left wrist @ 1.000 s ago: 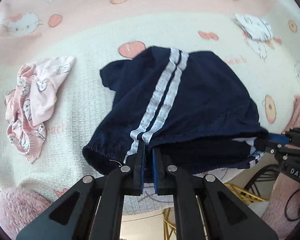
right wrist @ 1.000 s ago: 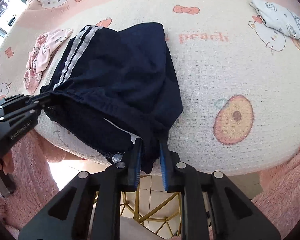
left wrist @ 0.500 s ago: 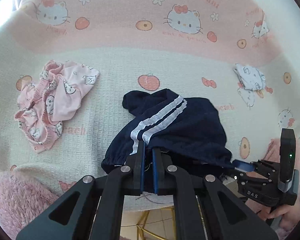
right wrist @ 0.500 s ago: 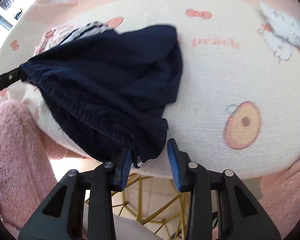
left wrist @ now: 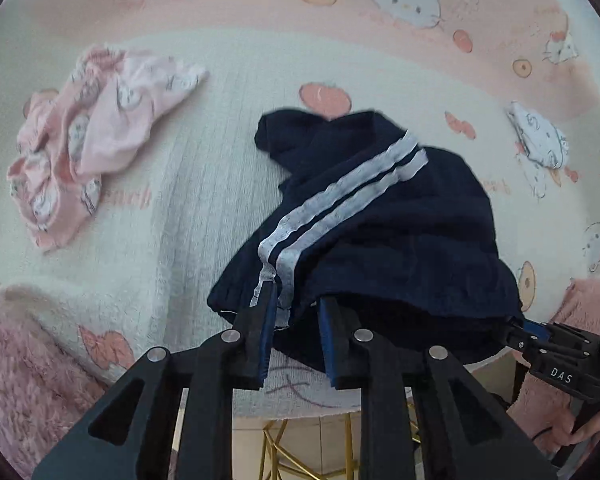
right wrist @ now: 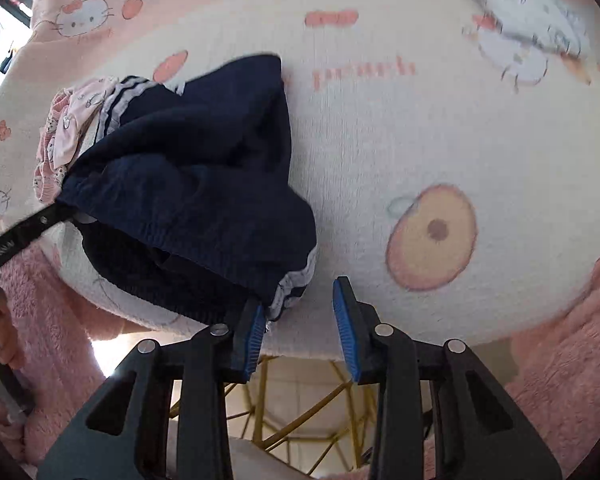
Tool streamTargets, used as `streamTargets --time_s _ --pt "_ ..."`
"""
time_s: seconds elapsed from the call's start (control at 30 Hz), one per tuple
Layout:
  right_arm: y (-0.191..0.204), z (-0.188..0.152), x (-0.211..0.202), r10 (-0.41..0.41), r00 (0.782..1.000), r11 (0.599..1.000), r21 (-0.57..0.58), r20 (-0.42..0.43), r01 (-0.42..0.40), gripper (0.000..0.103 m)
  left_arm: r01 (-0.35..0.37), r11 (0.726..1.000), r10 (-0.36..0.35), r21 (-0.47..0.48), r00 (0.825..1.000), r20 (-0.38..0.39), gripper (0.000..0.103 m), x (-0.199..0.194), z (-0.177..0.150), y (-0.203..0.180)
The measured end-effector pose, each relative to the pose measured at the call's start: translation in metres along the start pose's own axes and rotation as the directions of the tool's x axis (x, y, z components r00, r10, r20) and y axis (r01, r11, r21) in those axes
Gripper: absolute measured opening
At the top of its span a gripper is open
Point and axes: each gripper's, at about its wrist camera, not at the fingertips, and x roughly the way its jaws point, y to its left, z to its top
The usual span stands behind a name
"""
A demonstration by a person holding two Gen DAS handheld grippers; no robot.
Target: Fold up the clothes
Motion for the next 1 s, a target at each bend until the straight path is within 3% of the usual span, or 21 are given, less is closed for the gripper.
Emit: streamTargets --time_s 0.07,0.13,0.23,0.27,0.3,0.33,0.37,0.43,0.5,0.57,0.67,0.73,0.8,0.87,0.9,0.93,0.97,1.0 --pt "0.001 0.001 0.002 0.008 1.000 1.000 0.007 -0.008 -0.008 0.035 -0.010 1.000 0.010 -0.001 1.000 0.024 0.022 -0.001 0.000 -0.001" --pt "0.009 0.000 0.002 0.019 1.000 1.000 -0.017 -0.019 -0.020 0.046 -0.046 0.999 0.045 0.005 0.995 0.087 0.020 -0.014 0.007 -0.003" --pt "0.015 -0.004 0.002 0.118 0.991 0.993 -0.007 -0.060 -0.119 0.055 -0.093 0.996 0.093 -0.009 0.976 0.196 0.012 -0.041 0.018 -0.004" --pt "0.015 -0.005 0.000 0.125 0.991 0.992 0.004 -0.056 -0.125 0.052 -0.088 0.996 0.089 -0.013 0.971 0.223 0.010 -0.050 0.021 -0.003" --pt "0.014 -0.006 -0.002 0.129 0.990 0.992 0.015 -0.051 -0.128 0.041 -0.076 0.997 0.077 -0.013 0.968 0.241 0.010 -0.059 0.025 -0.002" --pt "0.013 -0.006 -0.005 0.163 0.986 0.986 0.034 -0.045 -0.161 0.020 -0.063 0.998 0.064 -0.013 0.964 0.258 0.010 -0.068 0.029 -0.001" --pt "0.012 -0.006 -0.007 0.200 0.979 0.979 0.055 -0.039 -0.197 0.014 -0.056 0.998 0.055 -0.002 0.960 0.274 0.010 -0.077 0.032 -0.003" --pt "0.016 -0.004 -0.023 0.209 0.978 0.976 0.051 0.018 -0.210 0.010 -0.052 0.998 0.036 0.043 0.951 0.308 0.010 -0.098 0.037 -0.012" --pt "0.026 0.000 -0.047 0.147 0.984 0.989 -0.004 0.103 -0.147 0.008 -0.041 0.995 0.006 0.090 0.933 0.360 0.010 -0.123 0.039 -0.022" --pt "0.035 0.006 -0.076 0.098 0.977 0.995 -0.030 0.191 -0.094 0.007 -0.033 0.991 -0.025 0.132 0.912 0.409 0.010 -0.148 0.040 -0.032" --pt "0.038 0.010 -0.126 0.112 0.943 0.993 0.001 0.312 -0.118 0.007 0.017 0.987 -0.090 0.161 0.885 0.456 0.010 -0.186 0.042 -0.038" --pt "0.039 0.014 -0.162 0.193 0.913 0.979 -0.013 0.359 -0.202 0.007 0.093 0.976 -0.175 0.197 0.873 0.455 0.010 -0.213 0.046 -0.042" --pt "0.030 0.024 -0.204 0.347 0.837 0.928 -0.023 0.424 -0.373 0.007 0.109 0.965 -0.215 0.239 0.850 0.480 0.010 -0.237 0.046 -0.048" --pt "0.006 0.047 -0.259 0.372 0.780 0.916 -0.063 0.504 -0.396 0.007 0.106 0.955 -0.240 0.278 0.828 0.506 0.010 -0.259 0.047 -0.056" --pt "0.003 0.055 -0.286 0.365 0.757 0.920 -0.087 0.542 -0.382 0.007 0.096 0.953 -0.237 0.286 0.825 0.513 0.010 -0.264 0.049 -0.058" --pt "-0.003 0.071 -0.296 0.339 0.753 0.932 -0.093 0.564 -0.349 0.007 0.078 0.958 -0.215 0.277 0.834 0.508 0.010 -0.260 0.054 -0.060" --pt "-0.008 0.087 -0.304 0.310 0.750 0.944 -0.098 0.585 -0.314 0.007 0.059 0.964 -0.185 0.260 0.850 0.494 0.010 -0.252 0.058 -0.061" --pt "-0.011 0.098 -0.297 0.281 0.765 0.956 -0.095 0.580 -0.279 0.007 0.059 0.968 -0.173 0.246 0.863 0.474 0.010 -0.244 0.059 -0.061"
